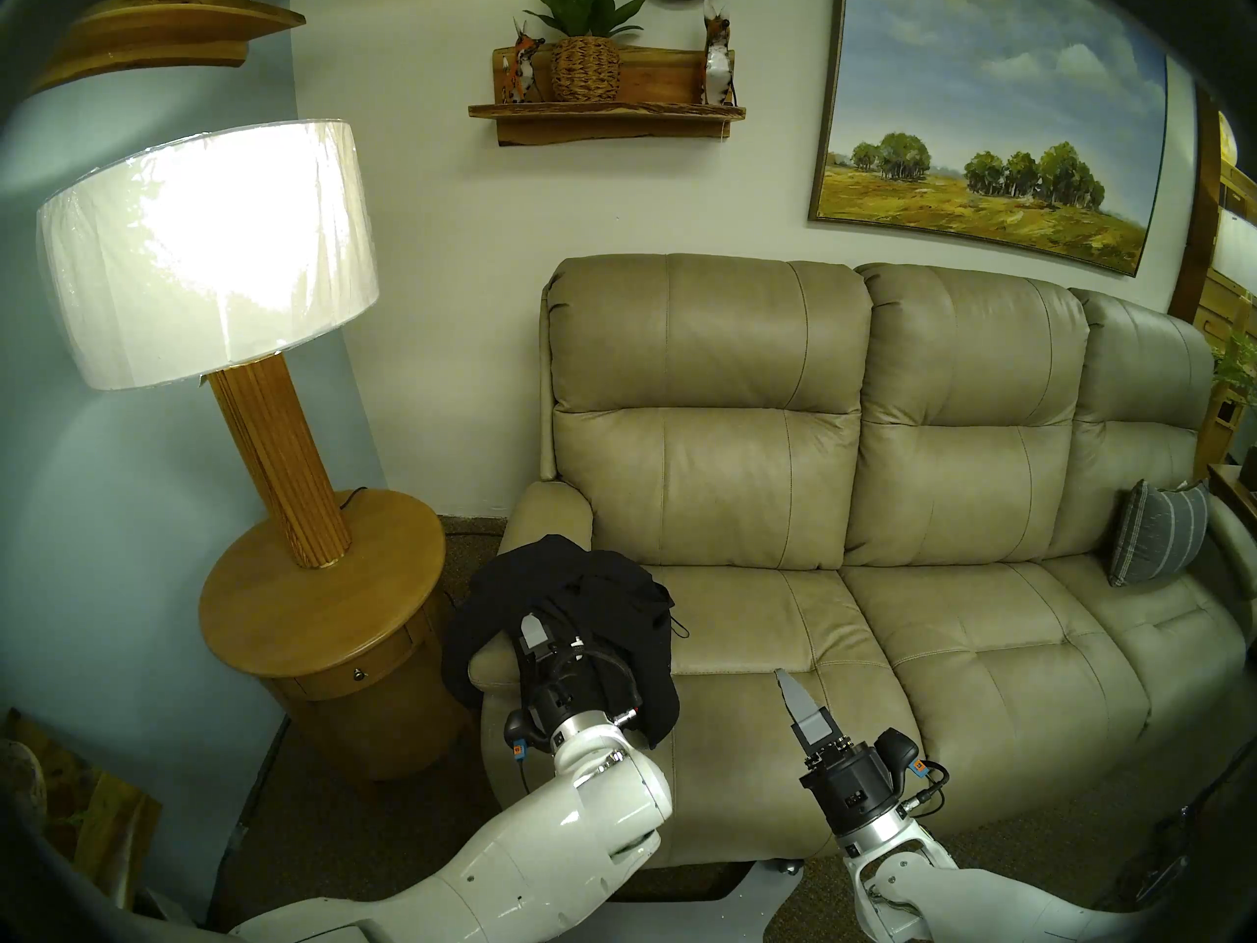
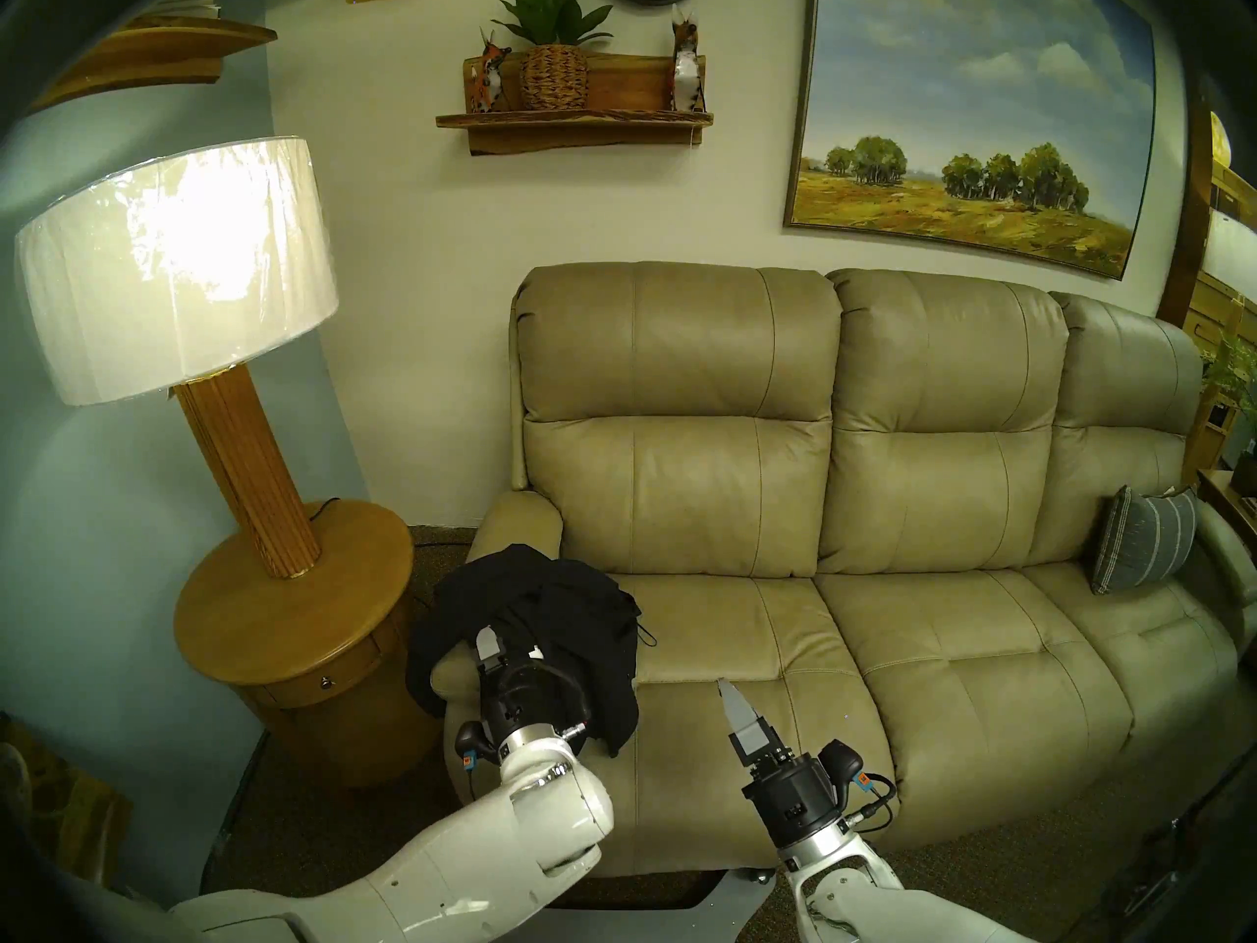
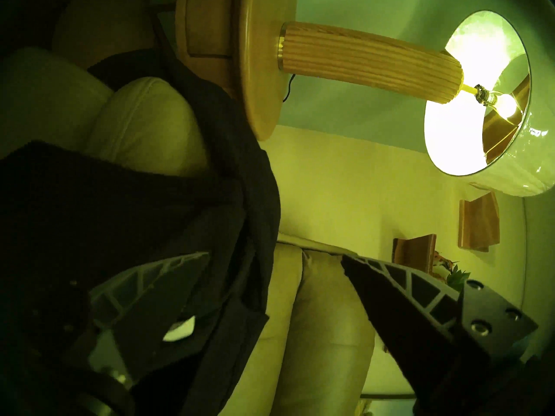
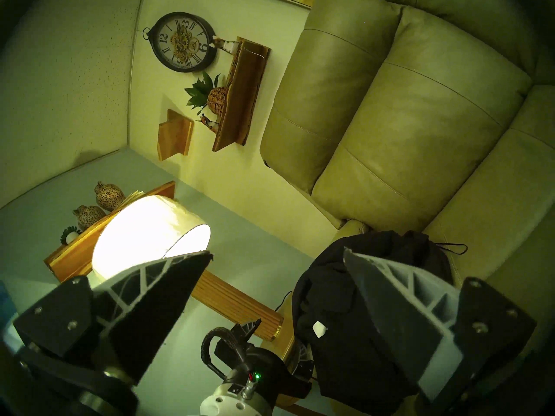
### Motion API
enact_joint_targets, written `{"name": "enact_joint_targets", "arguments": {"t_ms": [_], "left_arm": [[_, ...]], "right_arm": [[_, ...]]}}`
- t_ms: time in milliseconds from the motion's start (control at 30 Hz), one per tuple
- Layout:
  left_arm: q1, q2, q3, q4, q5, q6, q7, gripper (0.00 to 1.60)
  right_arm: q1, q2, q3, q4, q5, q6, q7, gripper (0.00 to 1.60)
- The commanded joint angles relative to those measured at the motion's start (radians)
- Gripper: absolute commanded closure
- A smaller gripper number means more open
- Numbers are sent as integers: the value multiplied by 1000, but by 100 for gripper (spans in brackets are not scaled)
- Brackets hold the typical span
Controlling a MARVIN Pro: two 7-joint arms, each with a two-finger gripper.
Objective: Drape jacket on sofa arm
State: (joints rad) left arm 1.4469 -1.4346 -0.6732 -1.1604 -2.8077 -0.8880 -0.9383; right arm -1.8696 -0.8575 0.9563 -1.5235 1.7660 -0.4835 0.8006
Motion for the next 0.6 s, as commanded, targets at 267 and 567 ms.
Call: {"name": "enact_joint_targets", "arguments": {"t_ms": [267, 567], "left_arm": [[-22, 138, 201, -228, -72, -36, 71, 0], [-120, 4, 154, -169, -72, -72, 263, 0]], "right_arm": [[-10, 9, 21, -46, 47, 39, 8, 0], [-19, 15, 29, -57, 62, 57, 7, 0]]}}
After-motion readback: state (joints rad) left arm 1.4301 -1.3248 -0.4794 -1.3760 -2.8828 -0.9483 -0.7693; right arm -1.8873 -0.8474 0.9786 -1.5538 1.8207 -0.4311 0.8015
